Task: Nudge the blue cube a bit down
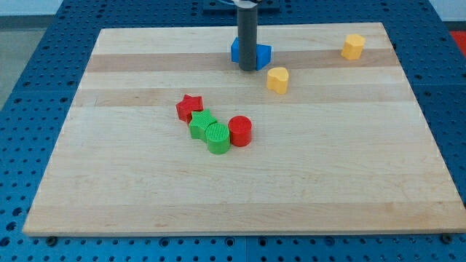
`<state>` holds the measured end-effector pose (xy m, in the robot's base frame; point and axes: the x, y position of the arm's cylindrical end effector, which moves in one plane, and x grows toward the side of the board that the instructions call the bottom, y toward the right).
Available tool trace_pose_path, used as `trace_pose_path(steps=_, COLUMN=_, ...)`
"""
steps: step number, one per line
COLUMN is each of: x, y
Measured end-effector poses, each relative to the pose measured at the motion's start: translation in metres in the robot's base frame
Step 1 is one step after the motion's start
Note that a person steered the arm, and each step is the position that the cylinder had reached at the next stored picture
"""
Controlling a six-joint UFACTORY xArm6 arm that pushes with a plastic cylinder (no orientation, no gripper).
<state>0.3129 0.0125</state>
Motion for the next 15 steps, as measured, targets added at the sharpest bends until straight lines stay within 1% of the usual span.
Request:
trace_pose_path(steps=1, x=0.0, y=0.0)
trace_pose_path(steps=5, x=-0.001, y=-0.083)
trace_pose_path(steps=6, x=-0.037, y=-0.092)
trace_pose_path(steps=7, x=-0.097, y=-0.087)
trace_pose_path(steps=8, x=-0.12, y=-0.076)
trace_pose_path(steps=9, x=-0.12, y=-0.076)
trace_pose_path(steps=11, x=-0.083, y=-0.036)
trace_pose_path(steps=12, x=-0.081, y=-0.034)
trace_pose_path(steps=13, x=-0.06, y=-0.015)
trace_pose_path(steps=15, x=-0.053, y=-0.002)
